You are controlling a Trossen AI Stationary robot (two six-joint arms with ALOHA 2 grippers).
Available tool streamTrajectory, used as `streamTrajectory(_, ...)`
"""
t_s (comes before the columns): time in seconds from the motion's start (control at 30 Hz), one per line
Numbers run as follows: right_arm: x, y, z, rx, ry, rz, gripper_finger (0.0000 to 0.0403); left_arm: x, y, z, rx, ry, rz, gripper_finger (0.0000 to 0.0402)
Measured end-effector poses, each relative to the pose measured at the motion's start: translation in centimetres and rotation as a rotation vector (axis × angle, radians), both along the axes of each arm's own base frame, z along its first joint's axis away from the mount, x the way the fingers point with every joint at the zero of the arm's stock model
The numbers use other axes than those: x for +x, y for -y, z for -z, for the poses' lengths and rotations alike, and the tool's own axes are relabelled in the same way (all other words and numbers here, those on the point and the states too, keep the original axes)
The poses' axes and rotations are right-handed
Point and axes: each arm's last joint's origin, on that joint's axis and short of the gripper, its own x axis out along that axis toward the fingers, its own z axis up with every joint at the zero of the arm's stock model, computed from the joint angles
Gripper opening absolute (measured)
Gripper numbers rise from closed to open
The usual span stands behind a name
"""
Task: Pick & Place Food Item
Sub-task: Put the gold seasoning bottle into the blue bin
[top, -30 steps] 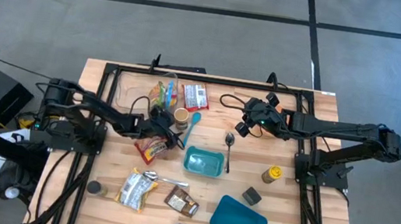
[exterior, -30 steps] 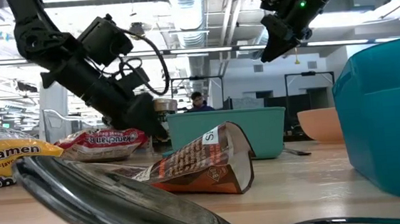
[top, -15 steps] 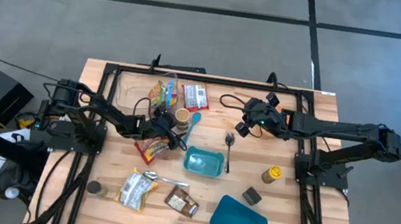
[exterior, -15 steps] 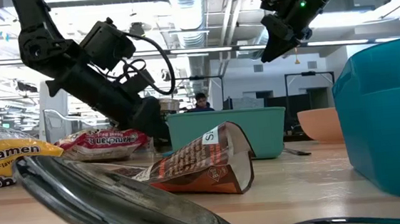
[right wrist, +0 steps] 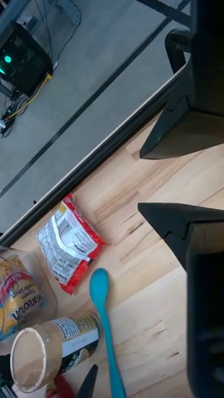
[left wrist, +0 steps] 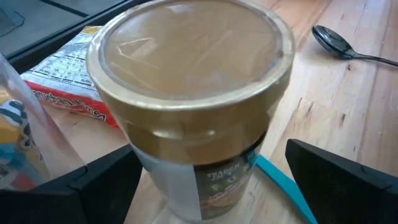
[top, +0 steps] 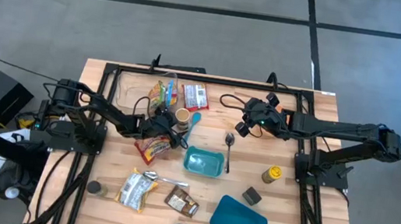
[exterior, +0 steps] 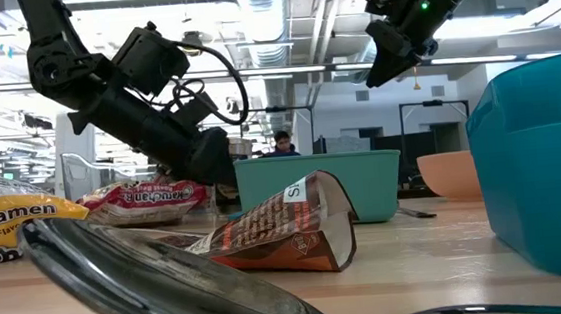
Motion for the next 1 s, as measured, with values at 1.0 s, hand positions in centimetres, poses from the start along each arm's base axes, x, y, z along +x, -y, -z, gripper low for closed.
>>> streamTrajectory(1.0,0.0,0.0,0.0,0.000,0.000,0.000,0.0116,0.7,0.2,0.8,-0.036,0.049,0.090,0.0383)
